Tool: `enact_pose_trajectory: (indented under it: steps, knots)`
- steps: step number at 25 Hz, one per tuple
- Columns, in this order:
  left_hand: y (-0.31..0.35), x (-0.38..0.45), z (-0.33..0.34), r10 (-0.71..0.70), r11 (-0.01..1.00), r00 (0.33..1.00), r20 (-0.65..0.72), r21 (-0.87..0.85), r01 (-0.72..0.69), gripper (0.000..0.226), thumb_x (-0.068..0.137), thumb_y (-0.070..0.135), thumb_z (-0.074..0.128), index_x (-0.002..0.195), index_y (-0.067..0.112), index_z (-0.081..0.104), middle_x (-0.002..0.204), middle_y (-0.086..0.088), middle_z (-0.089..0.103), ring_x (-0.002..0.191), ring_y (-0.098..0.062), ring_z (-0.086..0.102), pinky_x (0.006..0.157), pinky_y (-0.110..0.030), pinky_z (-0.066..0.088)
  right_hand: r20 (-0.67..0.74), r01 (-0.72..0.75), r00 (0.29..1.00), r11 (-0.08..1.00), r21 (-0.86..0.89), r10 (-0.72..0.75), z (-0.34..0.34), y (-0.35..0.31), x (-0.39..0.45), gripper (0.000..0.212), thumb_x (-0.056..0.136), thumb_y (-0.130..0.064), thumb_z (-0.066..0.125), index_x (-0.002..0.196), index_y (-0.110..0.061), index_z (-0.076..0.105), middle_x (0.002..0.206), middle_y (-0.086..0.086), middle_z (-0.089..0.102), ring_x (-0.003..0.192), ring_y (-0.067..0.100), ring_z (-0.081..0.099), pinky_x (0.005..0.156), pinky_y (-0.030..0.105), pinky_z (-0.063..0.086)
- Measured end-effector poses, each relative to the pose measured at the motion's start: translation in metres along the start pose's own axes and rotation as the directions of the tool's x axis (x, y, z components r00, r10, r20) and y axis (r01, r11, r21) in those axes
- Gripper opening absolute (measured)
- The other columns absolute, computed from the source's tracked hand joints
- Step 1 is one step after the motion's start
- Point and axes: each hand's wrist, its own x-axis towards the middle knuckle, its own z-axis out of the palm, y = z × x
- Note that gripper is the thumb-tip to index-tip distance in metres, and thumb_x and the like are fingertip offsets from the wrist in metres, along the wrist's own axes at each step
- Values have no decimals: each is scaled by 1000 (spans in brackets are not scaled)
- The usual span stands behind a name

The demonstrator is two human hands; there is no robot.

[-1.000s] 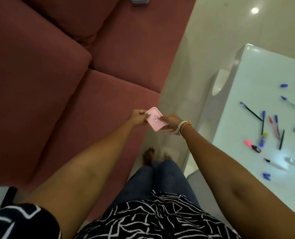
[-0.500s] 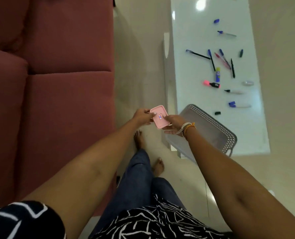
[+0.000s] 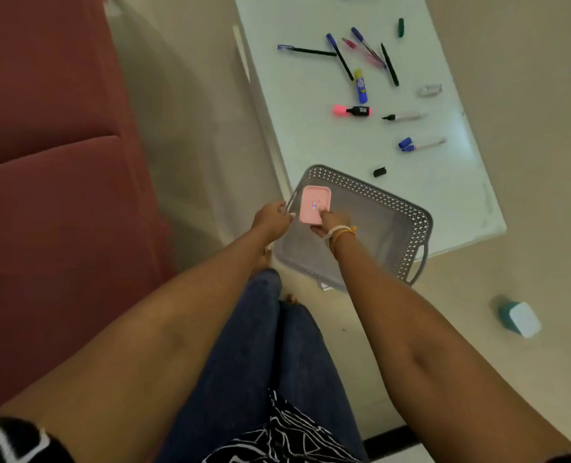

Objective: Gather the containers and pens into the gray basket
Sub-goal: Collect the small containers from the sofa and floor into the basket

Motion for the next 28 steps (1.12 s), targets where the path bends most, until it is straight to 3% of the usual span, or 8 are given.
enact_pose_trajectory:
  steps: [4,10,14,17,23,28]
  knots:
    - [-9,24,16,64,996,998,-30,66,-62,47,89,15,60,135,19,53,127,-8,64,116,-26,59,91,-26,44,-58,9,998,1000,2,-9,11,-8,45,40,98,-16,48,131,8,48,134,20,54,121,39,56,99,49,47]
    - [-10,43,32,67,995,996,66,76,-72,54,87,4,57,137,24,51,117,-9,70,102,-26,66,90,-43,55,-201,23,977,973,-230,-71,4,-6,78,33,94,-12,48,122,2,59,121,19,63,113,37,61,95,43,50]
    - [-5,22,35,68,988,993,92,133,-80,56,90,12,56,143,19,41,132,-10,59,119,-26,57,100,-37,48,-238,-36,968,892,-450,-81,-11,-14,53,37,100,-16,40,130,2,52,134,12,54,125,29,52,101,32,41]
    - [7,-12,12,51,977,993,104,202,-71,56,94,14,51,147,16,34,143,-13,48,129,-29,48,107,-38,42,-266,-14,950,833,-553,-161,-18,-27,13,46,96,-21,47,137,-2,44,143,17,46,131,30,45,106,34,37]
    - [15,-53,-51,24,985,999,45,168,-31,51,94,19,51,143,16,39,134,-17,55,121,-31,54,102,-37,46,-15,200,944,607,-769,-331,10,-52,-67,33,95,-23,49,121,-6,59,127,18,59,120,34,54,100,34,42]
    - [-11,-56,-110,-22,986,999,36,165,16,51,97,22,50,144,9,35,141,-18,47,126,-32,49,103,-33,41,206,313,936,405,-859,-286,94,-59,-84,42,96,-31,47,109,5,66,119,25,64,113,39,58,94,35,45]
